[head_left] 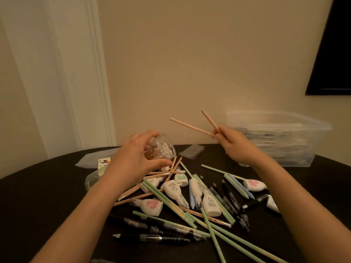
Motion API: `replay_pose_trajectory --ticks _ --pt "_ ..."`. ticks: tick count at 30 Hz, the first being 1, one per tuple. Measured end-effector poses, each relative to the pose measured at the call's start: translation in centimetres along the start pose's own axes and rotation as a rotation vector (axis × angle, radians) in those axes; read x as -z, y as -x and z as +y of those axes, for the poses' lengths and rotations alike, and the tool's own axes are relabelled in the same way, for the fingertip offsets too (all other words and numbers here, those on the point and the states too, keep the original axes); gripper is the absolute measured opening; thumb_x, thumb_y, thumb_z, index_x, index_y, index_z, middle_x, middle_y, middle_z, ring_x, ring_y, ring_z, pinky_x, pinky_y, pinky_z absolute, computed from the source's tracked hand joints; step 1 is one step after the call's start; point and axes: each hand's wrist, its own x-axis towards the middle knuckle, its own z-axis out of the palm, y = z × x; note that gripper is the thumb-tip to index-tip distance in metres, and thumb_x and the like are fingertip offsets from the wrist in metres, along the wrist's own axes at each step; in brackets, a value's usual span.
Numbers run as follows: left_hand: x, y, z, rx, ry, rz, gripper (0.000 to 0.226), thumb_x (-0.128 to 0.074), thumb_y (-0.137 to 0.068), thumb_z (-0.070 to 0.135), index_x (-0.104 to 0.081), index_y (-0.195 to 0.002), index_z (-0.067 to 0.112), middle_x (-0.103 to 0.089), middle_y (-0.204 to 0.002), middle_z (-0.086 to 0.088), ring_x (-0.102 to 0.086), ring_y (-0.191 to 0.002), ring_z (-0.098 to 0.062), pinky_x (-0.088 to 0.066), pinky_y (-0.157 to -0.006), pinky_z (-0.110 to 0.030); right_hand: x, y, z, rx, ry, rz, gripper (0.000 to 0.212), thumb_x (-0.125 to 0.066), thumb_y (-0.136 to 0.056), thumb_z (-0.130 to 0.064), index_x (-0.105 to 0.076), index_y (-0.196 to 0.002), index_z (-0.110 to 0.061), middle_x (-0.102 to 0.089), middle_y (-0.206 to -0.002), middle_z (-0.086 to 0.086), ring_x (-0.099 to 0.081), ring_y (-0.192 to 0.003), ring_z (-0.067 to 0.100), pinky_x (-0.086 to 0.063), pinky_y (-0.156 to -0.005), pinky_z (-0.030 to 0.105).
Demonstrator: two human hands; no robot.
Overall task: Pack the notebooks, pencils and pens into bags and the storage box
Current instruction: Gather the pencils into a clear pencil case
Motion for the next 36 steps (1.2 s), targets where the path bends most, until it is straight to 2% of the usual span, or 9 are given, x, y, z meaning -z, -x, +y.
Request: replay_pose_trajectory --ticks 3,7,11,16,22,25,29,32,36 --pt "0.5 -0.2 -0.8 0.018 0.024 0.030 0.074 -0.074 -0.067 0.047 -0.042 -0.133 0.036 -0.049 -0.128 0.003 -0.051 -0.109 -0.011 -0.045 -0.088 -0.031 0.6 1.0 -2.8 0.016 -0.084 -0.021 0.022 -0.039 -0.100 -0.032 -0.054 -0.091 -0.019 -0.049 -0.073 -0.003 -0.044 -0.066 0.013 -0.039 -0.063 0.030" --pt "0.8 -0.4 -1.6 0.038 0.023 0.064 0.075 -0.074 -0.066 0.049 -0.042 -0.133 0.035 -0.049 -0.128 0.002 -0.051 -0.108 -0.010 -0.045 -0.087 -0.031 -0.7 1.0 -4.1 -0.022 -0.109 -0.024 0.029 -0.054 -0.092 -0.039 -0.053 -0.070 -0.022 -0.047 -0.059 -0.006 -0.041 -0.052 0.009 -0.035 -0.054 0.023" --pt "1.3 -0.5 -2.1 0.050 -0.007 0.094 0.076 -0.072 -0.065 0.053 -0.042 -0.133 0.036 -0.051 -0.126 0.002 -0.053 -0.107 -0.012 -0.049 -0.089 -0.039 -1.7 1.1 -4.4 -0.040 0.005 -0.060 0.040 -0.047 -0.096 -0.042 -0.048 -0.060 -0.024 -0.043 -0.053 -0.006 -0.039 -0.049 0.011 -0.033 -0.053 0.027" --pt "1.5 -0.7 -2.6 0.055 -0.006 0.092 0.073 -0.071 -0.068 0.052 -0.042 -0.133 0.035 -0.050 -0.126 0.002 -0.052 -0.105 -0.011 -0.050 -0.088 -0.038 0.3 2.0 -5.3 -0.001 0.193 -0.297 0.032 -0.039 -0.099 -0.041 -0.060 -0.084 -0.022 -0.047 -0.062 -0.007 -0.041 -0.056 0.010 -0.032 -0.055 0.026" --pt "1.1 -0.5 -1.9 0.035 -0.036 0.049 0.076 -0.071 -0.069 0.051 -0.039 -0.136 0.035 -0.047 -0.131 0.001 -0.051 -0.113 -0.014 -0.046 -0.093 -0.036 0.4 2.5 -6.1 0.047 0.361 -0.303 0.027 -0.034 -0.101 -0.036 -0.058 -0.109 -0.027 -0.052 -0.074 -0.009 -0.050 -0.070 0.014 -0.042 -0.066 0.033" --pt "0.5 -0.3 -0.9 -0.030 -0.068 -0.015 0.077 -0.072 -0.069 0.050 -0.036 -0.137 0.037 -0.044 -0.133 0.005 -0.048 -0.117 -0.013 -0.044 -0.098 -0.036 0.0 2.5 -6.7 0.109 0.364 -0.289 0.021 -0.038 -0.099 -0.025 -0.058 -0.105 -0.023 -0.051 -0.070 -0.007 -0.047 -0.063 0.014 -0.038 -0.058 0.029" --pt "-0.1 0.0 -0.3 -0.104 -0.131 -0.098 0.077 -0.070 -0.070 0.053 -0.034 -0.137 0.040 -0.043 -0.130 0.010 -0.047 -0.115 -0.010 -0.043 -0.097 -0.032 0.2 2.8 -7.2 0.103 0.215 -0.404 0.013 -0.044 -0.095 -0.016 -0.056 -0.090 -0.014 -0.047 -0.068 -0.002 -0.038 -0.058 0.013 -0.032 -0.054 0.025" --pt "-0.2 0.1 -0.2 -0.131 -0.154 -0.139 0.078 -0.068 -0.070 0.056 -0.033 -0.137 0.041 -0.042 -0.130 0.012 -0.046 -0.114 -0.008 -0.044 -0.097 -0.033 -0.1 3.0 -7.4 0.102 0.229 -0.470 0.018 -0.041 -0.099 -0.019 -0.058 -0.096 -0.013 -0.048 -0.070 -0.003 -0.039 -0.059 0.012 -0.035 -0.058 0.026" --pt "-0.5 0.1 -0.1 -0.167 -0.186 -0.208 0.078 -0.067 -0.071 0.057 -0.032 -0.138 0.041 -0.042 -0.128 0.014 -0.044 -0.113 -0.007 -0.042 -0.098 -0.031 -0.8 3.3 -7.7 0.115 0.407 -0.415 0.028 -0.031 -0.102 -0.036 -0.055 -0.115 -0.032 -0.053 -0.079 -0.007 -0.052 -0.072 0.014 -0.048 -0.069 0.035"
